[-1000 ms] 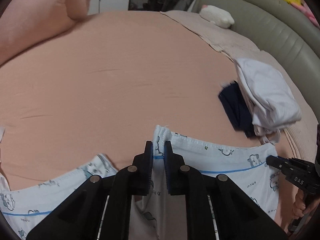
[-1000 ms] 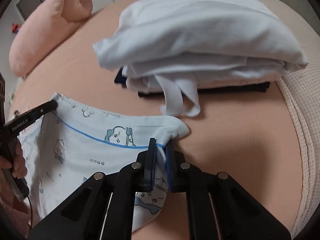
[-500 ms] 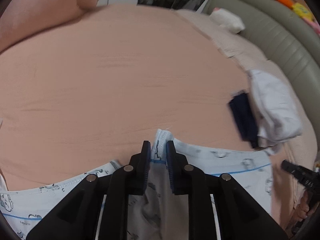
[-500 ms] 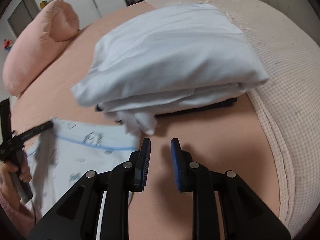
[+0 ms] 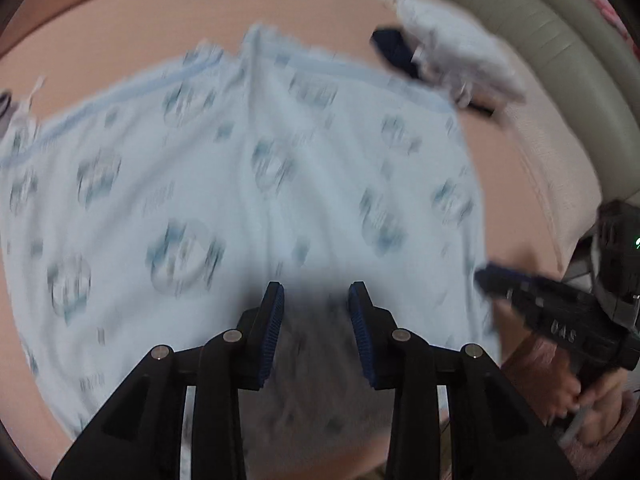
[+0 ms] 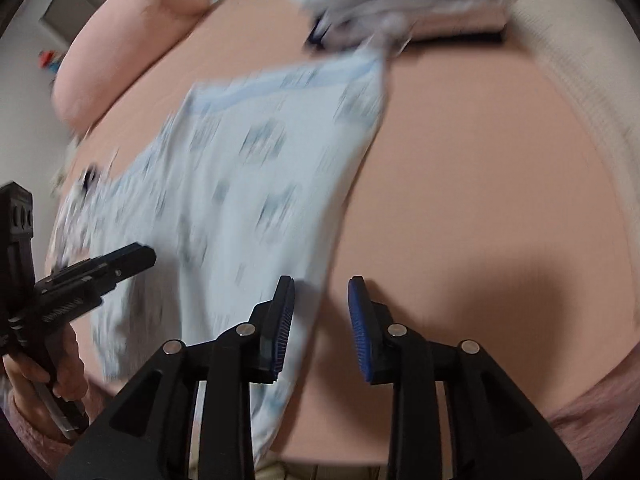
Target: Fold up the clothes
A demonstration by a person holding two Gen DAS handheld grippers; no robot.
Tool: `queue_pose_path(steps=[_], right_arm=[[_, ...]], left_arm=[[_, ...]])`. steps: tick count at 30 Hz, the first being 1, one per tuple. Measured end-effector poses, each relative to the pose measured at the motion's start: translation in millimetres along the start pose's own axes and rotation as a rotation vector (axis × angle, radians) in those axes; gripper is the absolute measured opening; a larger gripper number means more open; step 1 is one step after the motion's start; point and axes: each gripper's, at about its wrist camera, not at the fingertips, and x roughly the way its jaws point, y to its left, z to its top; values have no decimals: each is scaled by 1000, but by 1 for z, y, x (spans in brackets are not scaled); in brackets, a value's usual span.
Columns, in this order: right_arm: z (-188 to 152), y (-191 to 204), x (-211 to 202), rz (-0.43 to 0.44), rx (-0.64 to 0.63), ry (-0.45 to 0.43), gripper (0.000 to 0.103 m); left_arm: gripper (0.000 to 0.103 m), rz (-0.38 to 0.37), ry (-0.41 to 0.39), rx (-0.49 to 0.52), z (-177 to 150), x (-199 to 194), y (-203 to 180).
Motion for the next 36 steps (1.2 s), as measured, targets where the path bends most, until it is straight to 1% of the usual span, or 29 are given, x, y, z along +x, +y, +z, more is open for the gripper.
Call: queue_pose_path(steps=[1, 2, 4, 5, 6, 7, 8, 10, 11, 12, 13, 15, 16, 17, 18, 19, 21, 22, 24, 25, 26, 27, 28, 29, 30, 31, 32, 33, 36], right_arm=[[-6, 6, 3, -41, -35, -10, 23], [-13, 12, 5, -82, -70, -19, 22], [-21, 18, -4, -177, -64, -34, 21], [-24, 19, -10, -226, -55, -41, 21], [-31, 12, -25, -276, -50, -59, 22], [-36, 10, -38, -279, -38, -87, 24], [-41, 11, -48, -222, -17, -107, 24], [-50, 23, -45, 5, 32, -75, 25], [-55, 24, -43, 67, 42, -45, 25], [-62, 26, -36, 53, 28, -3, 22], [-70, 29, -30, -4, -9, 8, 12], [-75, 30, -36, -75, -27, -17, 12], [-75, 29, -40, -124, -8, -25, 15], [-75, 27, -46, -154, 13, -47, 16], [-75, 26, -52, -145, 35, -70, 20], [-75, 24, -56, -83, 69, -78, 26], [-75, 23, -55, 59, 133, -73, 31], [-76, 26, -49, 89, 136, -55, 31], [-80, 35, -39, 26, 92, -14, 30], [-80, 37, -39, -19, 66, 2, 27], [-81, 38, -41, -39, 50, -1, 27], [-82, 39, -45, -65, 49, -11, 27], [-82, 39, -51, -99, 52, -22, 27], [-83, 37, -54, -95, 67, -36, 28], [-84, 34, -57, -76, 87, -51, 31], [-84, 32, -59, -56, 106, -67, 31], [-84, 29, -57, -13, 133, -57, 31], [-83, 26, -54, 40, 163, -37, 31], [-85, 33, -41, 77, 160, 4, 31]], left_arm=[[36, -33, 4, -42, -8, -6, 9], [36, -57, 4, -83, -16, -13, 17], [36, -80, -4, -159, -32, -28, 36], [36, -52, -14, -174, -40, -35, 43], [36, 13, -33, -164, -47, -40, 46], [36, 36, -54, -166, -53, -43, 48], [36, 53, -69, -170, -58, -46, 51], [36, 142, -72, -166, -65, -44, 52], [36, 219, -72, -158, -69, -43, 53], [36, 299, -75, -149, -73, -44, 55], [36, 299, -86, -161, -79, -49, 60], [36, 219, -108, -223, -89, -59, 73], [37, 175, -121, -264, -93, -62, 80], [37, 123, -138, -312, -98, -64, 87], [37, 75, -154, -356, -102, -66, 93], [37, 50, -161, -380, -105, -65, 97], [37, 41, -160, -390, -108, -62, 99], [37, 37, -159, -394, -110, -61, 100], [37, 86, -142, -392, -112, -58, 101], [37, 94, -142, -403, -113, -60, 103], [37, 101, -141, -415, -114, -61, 104], [37, 87, -145, -430, -115, -63, 107], [36, 44, -155, -451, -116, -64, 111], [36, 1, -165, -472, -117, -66, 114], [36, -43, -175, -493, -118, -68, 118], [36, -101, -179, -517, -119, -67, 122], [36, -173, -175, -545, -119, -64, 125], [36, -219, -169, -563, -121, -60, 126], [36, -268, -162, -572, -125, -53, 124]])
